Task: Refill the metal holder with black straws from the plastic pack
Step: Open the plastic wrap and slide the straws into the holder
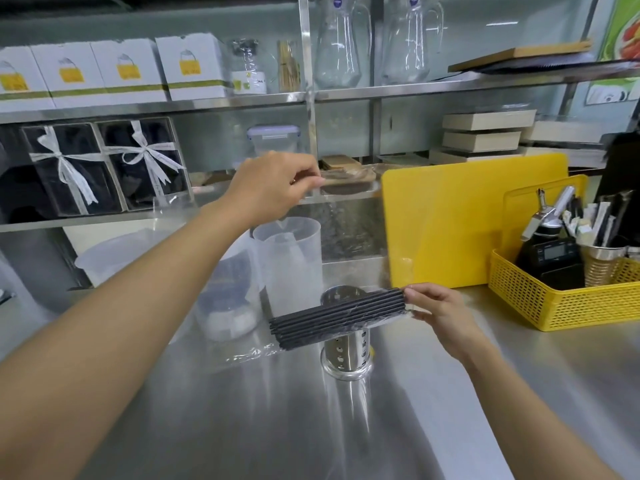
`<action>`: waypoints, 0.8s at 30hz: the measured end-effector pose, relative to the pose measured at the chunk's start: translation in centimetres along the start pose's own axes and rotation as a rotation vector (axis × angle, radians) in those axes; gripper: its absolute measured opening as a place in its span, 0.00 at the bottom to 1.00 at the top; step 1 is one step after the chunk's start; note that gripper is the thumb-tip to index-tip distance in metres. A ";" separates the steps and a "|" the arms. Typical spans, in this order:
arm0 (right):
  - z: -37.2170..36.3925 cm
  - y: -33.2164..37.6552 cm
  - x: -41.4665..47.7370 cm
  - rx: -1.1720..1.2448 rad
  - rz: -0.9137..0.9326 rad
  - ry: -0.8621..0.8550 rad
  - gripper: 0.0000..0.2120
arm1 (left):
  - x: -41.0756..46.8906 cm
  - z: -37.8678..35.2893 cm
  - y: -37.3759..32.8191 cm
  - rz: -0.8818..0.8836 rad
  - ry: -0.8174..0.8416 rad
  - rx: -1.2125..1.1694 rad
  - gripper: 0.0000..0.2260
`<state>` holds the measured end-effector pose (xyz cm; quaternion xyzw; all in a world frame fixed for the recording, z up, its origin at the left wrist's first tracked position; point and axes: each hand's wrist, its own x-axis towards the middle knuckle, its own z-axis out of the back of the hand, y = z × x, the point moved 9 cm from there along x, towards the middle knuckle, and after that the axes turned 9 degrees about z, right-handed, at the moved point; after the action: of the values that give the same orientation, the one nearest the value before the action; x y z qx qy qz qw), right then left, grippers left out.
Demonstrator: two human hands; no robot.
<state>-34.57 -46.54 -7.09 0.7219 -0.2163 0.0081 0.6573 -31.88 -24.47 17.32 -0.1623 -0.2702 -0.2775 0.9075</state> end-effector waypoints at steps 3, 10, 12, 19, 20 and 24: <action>2.0 0.3 -0.2 0.062 0.014 -0.103 0.04 | 0.5 -0.9 -0.2 -0.018 0.013 -0.044 0.09; 5.0 1.8 -0.8 0.182 0.100 -0.133 0.22 | 1.8 -2.3 -3.2 -0.064 -0.063 -0.090 0.10; 5.6 1.7 -1.0 0.259 0.107 -0.175 0.12 | 2.1 -2.5 -4.4 -0.091 -0.103 -0.009 0.10; 8.0 0.4 -2.1 0.388 0.101 -0.283 0.04 | 2.0 -4.4 -2.6 -0.037 0.046 0.147 0.30; 8.4 0.3 -2.2 0.404 0.113 -0.296 0.01 | 1.8 -5.2 -1.2 0.030 0.127 0.136 0.37; 9.2 -1.4 -2.5 0.420 0.074 -0.325 0.02 | -1.3 -11.4 3.2 0.265 0.677 -0.128 0.30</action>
<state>-38.93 -54.49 -10.37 0.8259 -0.3388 -0.0391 0.4490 -26.32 -26.47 6.93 -0.1514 0.0868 -0.2120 0.9616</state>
